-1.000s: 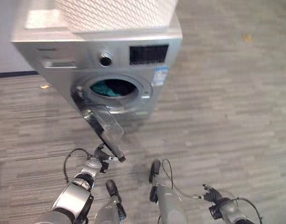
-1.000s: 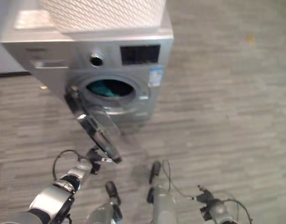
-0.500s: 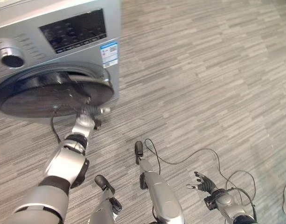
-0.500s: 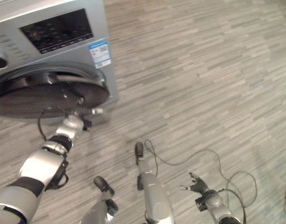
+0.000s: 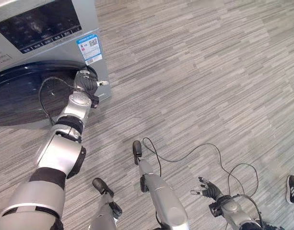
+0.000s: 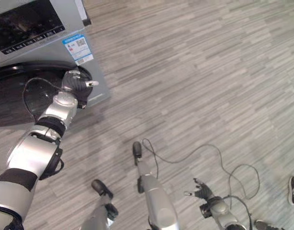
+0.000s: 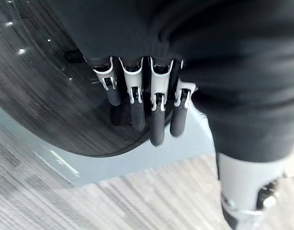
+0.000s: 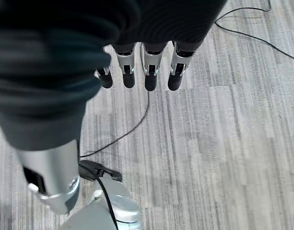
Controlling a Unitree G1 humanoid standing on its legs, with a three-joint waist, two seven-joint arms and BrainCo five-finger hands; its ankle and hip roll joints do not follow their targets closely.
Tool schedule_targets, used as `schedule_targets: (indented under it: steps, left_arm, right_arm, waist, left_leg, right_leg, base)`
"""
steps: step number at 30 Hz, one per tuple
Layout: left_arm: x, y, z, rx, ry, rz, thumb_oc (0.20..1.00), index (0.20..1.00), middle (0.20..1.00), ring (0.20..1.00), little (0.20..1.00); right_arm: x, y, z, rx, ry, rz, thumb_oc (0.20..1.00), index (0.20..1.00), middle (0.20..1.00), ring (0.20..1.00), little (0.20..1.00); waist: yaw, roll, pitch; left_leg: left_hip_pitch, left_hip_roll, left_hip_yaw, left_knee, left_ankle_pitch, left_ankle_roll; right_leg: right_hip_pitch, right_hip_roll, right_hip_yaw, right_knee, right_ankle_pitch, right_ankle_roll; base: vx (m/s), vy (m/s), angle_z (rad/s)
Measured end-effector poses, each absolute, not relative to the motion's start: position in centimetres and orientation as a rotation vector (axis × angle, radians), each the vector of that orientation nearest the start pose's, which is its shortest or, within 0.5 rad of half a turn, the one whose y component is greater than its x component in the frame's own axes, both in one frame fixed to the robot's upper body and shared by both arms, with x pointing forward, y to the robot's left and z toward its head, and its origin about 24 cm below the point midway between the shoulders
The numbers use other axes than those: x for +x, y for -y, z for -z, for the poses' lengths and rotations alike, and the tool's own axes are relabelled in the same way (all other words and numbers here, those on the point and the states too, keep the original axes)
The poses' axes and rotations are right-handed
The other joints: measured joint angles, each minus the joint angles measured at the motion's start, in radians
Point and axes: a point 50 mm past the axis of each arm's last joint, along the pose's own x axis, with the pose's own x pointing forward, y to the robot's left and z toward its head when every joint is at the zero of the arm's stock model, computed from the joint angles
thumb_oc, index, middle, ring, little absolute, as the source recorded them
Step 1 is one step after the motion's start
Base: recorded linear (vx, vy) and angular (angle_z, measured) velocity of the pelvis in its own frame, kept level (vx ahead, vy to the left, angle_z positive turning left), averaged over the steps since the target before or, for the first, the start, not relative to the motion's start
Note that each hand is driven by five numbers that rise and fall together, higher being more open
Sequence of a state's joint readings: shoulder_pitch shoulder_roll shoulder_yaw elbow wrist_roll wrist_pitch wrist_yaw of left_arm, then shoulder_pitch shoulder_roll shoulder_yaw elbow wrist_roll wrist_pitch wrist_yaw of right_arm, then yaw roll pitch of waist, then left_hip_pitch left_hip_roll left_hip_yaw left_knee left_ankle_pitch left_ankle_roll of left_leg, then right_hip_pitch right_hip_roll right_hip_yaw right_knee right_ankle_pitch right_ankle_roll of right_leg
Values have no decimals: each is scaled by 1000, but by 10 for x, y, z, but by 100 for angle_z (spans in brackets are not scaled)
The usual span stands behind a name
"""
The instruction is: Grab the laundry basket,head to the washer,open it,put in the laundry and shut it.
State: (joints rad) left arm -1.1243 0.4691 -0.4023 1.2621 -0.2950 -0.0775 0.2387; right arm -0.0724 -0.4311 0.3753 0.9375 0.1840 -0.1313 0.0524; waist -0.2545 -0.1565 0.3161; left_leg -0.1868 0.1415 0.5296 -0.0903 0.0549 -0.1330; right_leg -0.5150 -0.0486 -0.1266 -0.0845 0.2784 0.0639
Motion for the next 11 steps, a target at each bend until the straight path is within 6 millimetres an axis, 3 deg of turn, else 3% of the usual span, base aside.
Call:
schedule_targets:
  steps: [1, 2, 4, 7, 8, 9, 10, 11]
  left_arm:
    - [407, -230, -144, 379, -46, -284, 1000, 1000, 1000, 1000, 1000]
    - [384, -214, -75, 233, -175, -243, 1000, 1000, 1000, 1000, 1000]
    - [356, -209, -24, 199, -288, -222, 1000, 1000, 1000, 1000, 1000]
    - [274, -206, 71, 110, -582, -241, 1000, 1000, 1000, 1000, 1000]
    - [247, -215, 91, 112, -673, -270, 1000, 1000, 1000, 1000, 1000]
    - [231, -221, 101, 78, -701, -302, 1000, 1000, 1000, 1000, 1000]
    - [188, -233, 124, 84, -849, -352, 1000, 1000, 1000, 1000, 1000]
    - [164, -240, 135, 77, -915, -384, 1000, 1000, 1000, 1000, 1000]
  right_arm:
    - [176, 248, 112, -384, -811, -123, 1000, 1000, 1000, 1000, 1000]
    - [159, 251, 120, -381, -864, -111, 1000, 1000, 1000, 1000, 1000]
    - [153, 251, 123, -372, -888, -102, 1000, 1000, 1000, 1000, 1000]
    - [138, 257, 131, -347, -942, -50, 1000, 1000, 1000, 1000, 1000]
    - [143, 256, 130, -344, -935, -37, 1000, 1000, 1000, 1000, 1000]
    - [141, 258, 132, -328, -953, -4, 1000, 1000, 1000, 1000, 1000]
    - [137, 259, 134, -319, -976, 18, 1000, 1000, 1000, 1000, 1000]
    - [134, 260, 137, -307, -1002, 44, 1000, 1000, 1000, 1000, 1000]
  waist:
    - [3, 10, -3]
    - [30, 56, -29]
    - [72, 95, -54]
    - [126, 152, -95]
    - [163, 162, -105]
    - [163, 160, -107]
    - [188, 168, -125]
    - [198, 168, -131]
  left_leg:
    - [19, 3, -5, 0, -1, -1]
    - [77, 12, -50, -1, -5, -5]
    - [99, 17, -83, -4, -14, -6]
    - [156, 18, -123, -1, -22, -4]
    - [152, 14, -140, -3, -30, 10]
    - [168, 11, -142, -4, -32, 13]
    - [178, 4, -165, -1, -32, 18]
    - [198, 2, -178, -5, -34, 21]
  right_leg:
    - [23, 0, -7, 0, -6, -11]
    - [98, 2, -32, 0, -23, -35]
    - [138, -5, -67, 0, -42, -38]
    - [222, -16, -109, 0, -65, -25]
    - [228, -28, -131, 7, -74, -21]
    - [242, -30, -128, 5, -75, -17]
    - [268, -44, -152, 5, -76, -17]
    - [295, -49, -163, 3, -76, -14]
  base:
    - [143, -41, 31]
    - [145, -18, 46]
    - [93, 3, 47]
    - [10, 1, 46]
    - [14, 15, 38]
    - [24, 38, 38]
    - [24, 38, 39]
    - [17, 34, 53]
